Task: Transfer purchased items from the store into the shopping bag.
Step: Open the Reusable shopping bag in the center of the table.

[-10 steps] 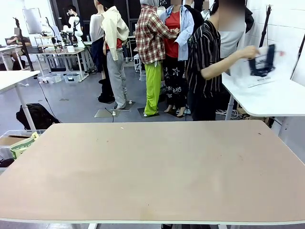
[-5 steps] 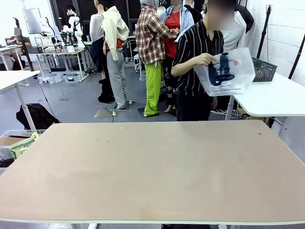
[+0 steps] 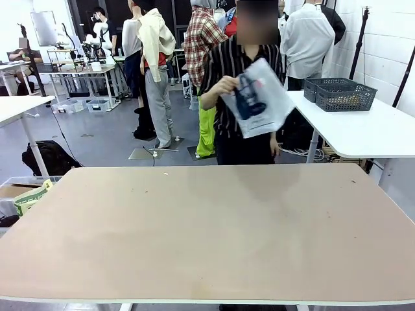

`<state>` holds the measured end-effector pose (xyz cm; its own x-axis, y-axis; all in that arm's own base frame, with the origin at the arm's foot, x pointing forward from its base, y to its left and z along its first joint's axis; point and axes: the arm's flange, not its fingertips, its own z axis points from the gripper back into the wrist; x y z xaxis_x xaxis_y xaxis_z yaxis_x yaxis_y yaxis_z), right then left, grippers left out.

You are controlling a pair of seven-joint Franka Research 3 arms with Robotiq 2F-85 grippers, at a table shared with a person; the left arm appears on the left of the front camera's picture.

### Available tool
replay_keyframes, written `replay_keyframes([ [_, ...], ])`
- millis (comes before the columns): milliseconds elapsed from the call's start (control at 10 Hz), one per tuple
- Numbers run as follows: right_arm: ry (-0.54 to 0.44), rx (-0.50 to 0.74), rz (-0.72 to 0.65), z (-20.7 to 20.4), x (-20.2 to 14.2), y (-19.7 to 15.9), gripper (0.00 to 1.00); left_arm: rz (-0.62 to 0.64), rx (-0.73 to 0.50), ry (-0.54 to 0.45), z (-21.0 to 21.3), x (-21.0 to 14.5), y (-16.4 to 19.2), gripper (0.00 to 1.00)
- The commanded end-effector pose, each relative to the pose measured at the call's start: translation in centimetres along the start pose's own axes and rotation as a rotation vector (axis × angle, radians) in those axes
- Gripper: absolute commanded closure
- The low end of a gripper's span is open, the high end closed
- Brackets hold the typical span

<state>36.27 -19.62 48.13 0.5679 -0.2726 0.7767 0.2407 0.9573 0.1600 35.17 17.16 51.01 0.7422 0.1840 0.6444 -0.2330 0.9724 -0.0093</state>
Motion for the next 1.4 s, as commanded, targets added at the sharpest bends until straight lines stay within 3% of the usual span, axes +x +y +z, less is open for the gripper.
replay_keyframes([
  [0,0.003,-0.003,0.002,0.09,-0.10,-0.05,0.00,-0.010,0.006,-0.001,0.12,0.01,0.06,0.00],
  [1300,0.003,-0.003,0.002,0.09,-0.10,-0.05,0.00,-0.010,0.006,-0.001,0.12,0.01,0.06,0.00],
])
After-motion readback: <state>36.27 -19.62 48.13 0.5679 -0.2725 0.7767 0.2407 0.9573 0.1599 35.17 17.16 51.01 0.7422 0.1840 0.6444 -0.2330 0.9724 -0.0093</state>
